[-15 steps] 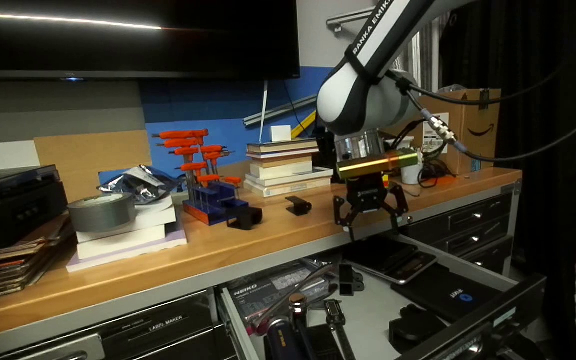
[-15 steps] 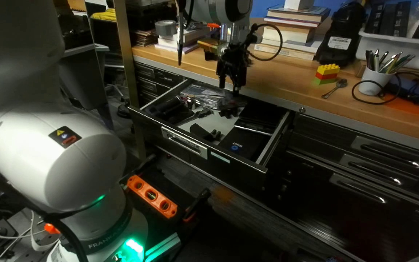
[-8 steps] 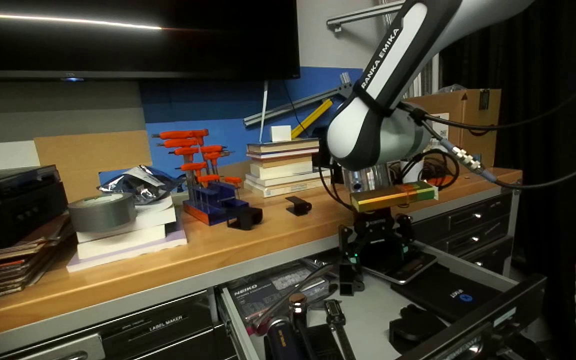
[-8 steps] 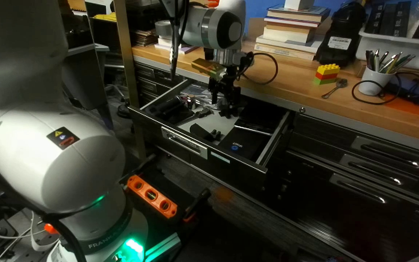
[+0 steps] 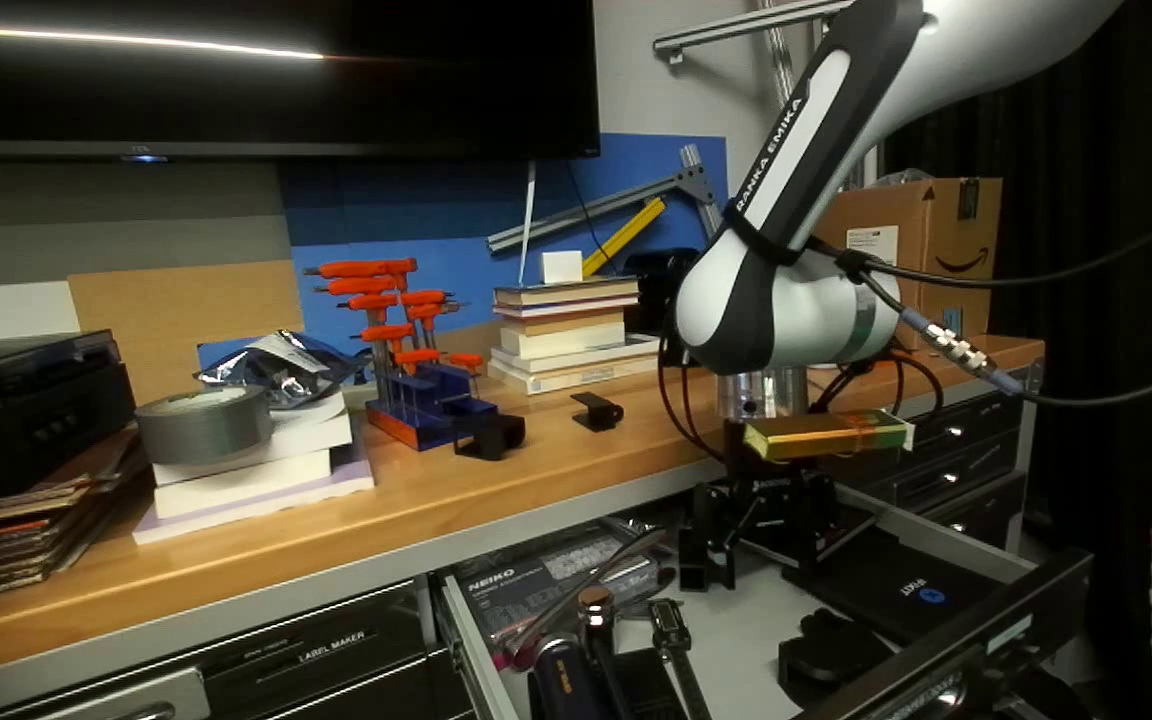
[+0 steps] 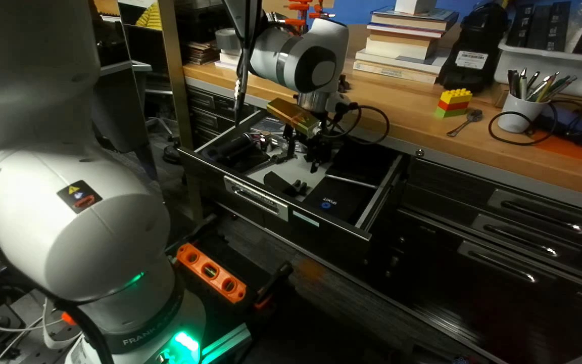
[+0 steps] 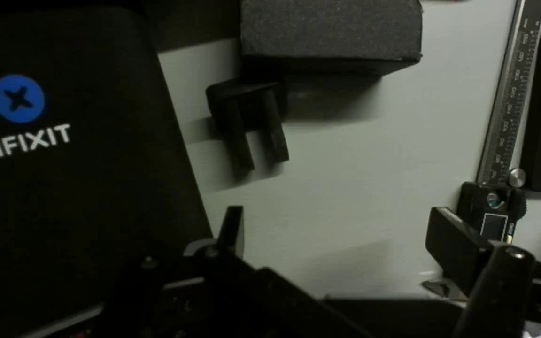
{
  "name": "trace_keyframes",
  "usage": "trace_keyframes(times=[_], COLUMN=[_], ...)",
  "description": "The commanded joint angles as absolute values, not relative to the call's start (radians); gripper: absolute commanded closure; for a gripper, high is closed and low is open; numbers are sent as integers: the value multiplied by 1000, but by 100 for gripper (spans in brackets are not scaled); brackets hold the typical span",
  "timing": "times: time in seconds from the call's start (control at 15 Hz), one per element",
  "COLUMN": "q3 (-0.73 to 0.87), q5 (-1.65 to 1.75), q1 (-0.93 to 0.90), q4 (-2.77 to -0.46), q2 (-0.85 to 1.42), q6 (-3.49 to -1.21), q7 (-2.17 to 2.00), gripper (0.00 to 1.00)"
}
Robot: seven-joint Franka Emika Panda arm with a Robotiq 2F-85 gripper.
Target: Open the topmost drawer, remove some things from it and put them on the table
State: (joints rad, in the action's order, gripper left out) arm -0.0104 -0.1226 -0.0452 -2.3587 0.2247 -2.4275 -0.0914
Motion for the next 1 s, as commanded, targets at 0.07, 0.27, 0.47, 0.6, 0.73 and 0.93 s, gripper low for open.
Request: trace_keyframes(times=[0.07,0.27,0.47,0.6,0.73,0.93], q3=[-36,-42,-43,-42,-41,-39], q5=[-183,-190,-189,-186,-185,-182], q1=[-16,-11,-8,-7,-5,-2], q4=[-2418,-2436,-2448,-2451,-2452,-2457], q2=[222,231,237,240,243,244], q6=[-2502,-2521,-2534,-2536,-2537,-2543], q7=[5,28,38,41,44,47], gripper=[0,0,0,0,0,0])
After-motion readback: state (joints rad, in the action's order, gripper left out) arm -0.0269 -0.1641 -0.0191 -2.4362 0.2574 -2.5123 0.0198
